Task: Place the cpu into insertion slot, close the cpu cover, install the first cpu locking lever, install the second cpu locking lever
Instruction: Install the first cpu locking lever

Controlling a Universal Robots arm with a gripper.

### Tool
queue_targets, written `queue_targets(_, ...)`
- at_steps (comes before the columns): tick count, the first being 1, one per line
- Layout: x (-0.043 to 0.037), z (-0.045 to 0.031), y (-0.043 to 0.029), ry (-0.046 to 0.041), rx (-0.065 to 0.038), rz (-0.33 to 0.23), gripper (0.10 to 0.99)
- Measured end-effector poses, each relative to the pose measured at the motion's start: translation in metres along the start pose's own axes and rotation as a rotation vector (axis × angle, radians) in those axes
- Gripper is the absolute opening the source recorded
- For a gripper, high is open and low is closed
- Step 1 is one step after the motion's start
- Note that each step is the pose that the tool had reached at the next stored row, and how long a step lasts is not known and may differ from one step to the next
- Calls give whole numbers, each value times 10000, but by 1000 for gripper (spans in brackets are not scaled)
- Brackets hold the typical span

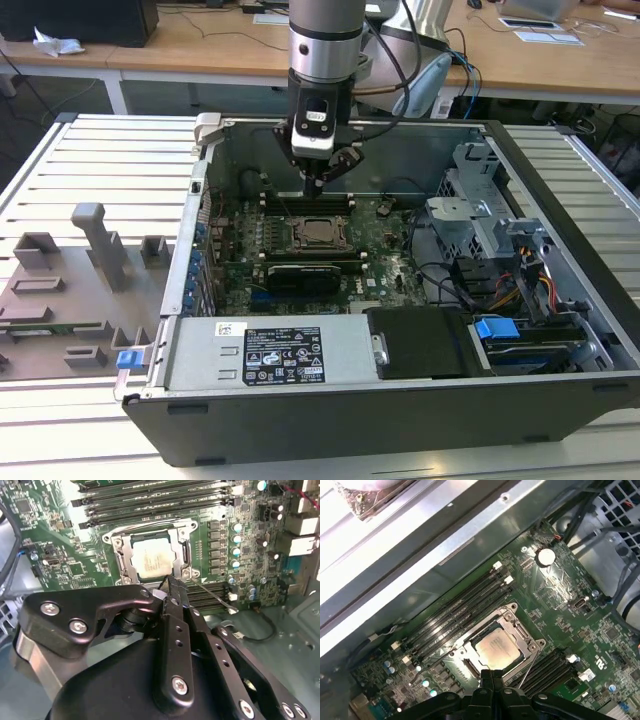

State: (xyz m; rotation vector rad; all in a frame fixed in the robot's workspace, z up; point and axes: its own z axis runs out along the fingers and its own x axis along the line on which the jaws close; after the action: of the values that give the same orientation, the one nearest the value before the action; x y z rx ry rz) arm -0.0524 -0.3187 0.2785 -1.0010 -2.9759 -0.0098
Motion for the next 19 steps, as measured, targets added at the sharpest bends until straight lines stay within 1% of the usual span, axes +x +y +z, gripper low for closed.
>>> queue_targets(1, 0, 0, 0, 2, 1, -213, 106)
queue_targets(5, 0, 0, 0, 4, 3, -699, 106)
queue_targets(9, 0, 0, 0, 7, 5, -1332, 106)
queue_targets(13, 0, 0, 0, 10, 7, -1816, 106)
queue_targets(15, 0, 0, 0, 12, 9, -2279, 106)
queue_targets(19, 0, 0, 0, 15, 11, -2777, 106)
